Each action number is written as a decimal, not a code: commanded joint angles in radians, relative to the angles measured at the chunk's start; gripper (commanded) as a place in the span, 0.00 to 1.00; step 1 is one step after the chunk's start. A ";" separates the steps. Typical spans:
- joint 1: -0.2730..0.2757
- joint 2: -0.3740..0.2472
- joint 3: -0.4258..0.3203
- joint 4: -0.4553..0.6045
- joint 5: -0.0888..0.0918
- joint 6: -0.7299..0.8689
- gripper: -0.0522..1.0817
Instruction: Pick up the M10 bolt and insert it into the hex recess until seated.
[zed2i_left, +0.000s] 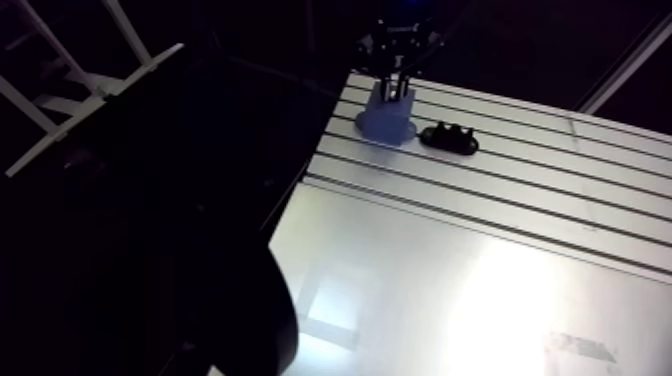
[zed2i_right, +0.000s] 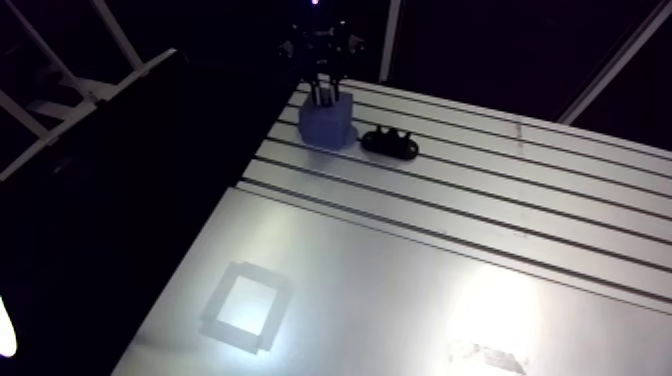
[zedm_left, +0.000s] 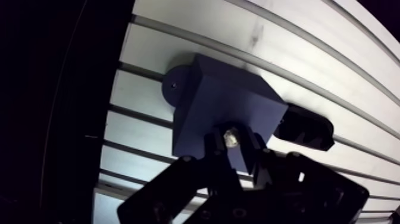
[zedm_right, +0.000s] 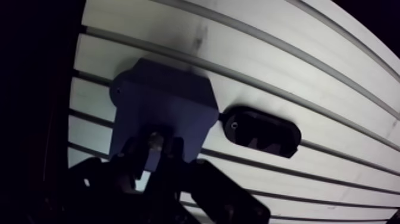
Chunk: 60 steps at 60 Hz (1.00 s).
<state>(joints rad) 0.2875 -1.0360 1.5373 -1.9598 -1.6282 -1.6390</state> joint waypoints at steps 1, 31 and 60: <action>0.002 0.001 0.004 0.000 0.000 -0.021 0.68; 0.001 0.000 -0.003 0.000 0.000 -0.069 0.68; -0.001 -0.002 -0.007 0.002 0.001 -0.113 0.68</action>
<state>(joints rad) 0.2861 -1.0371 1.5300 -1.9584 -1.6257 -1.7387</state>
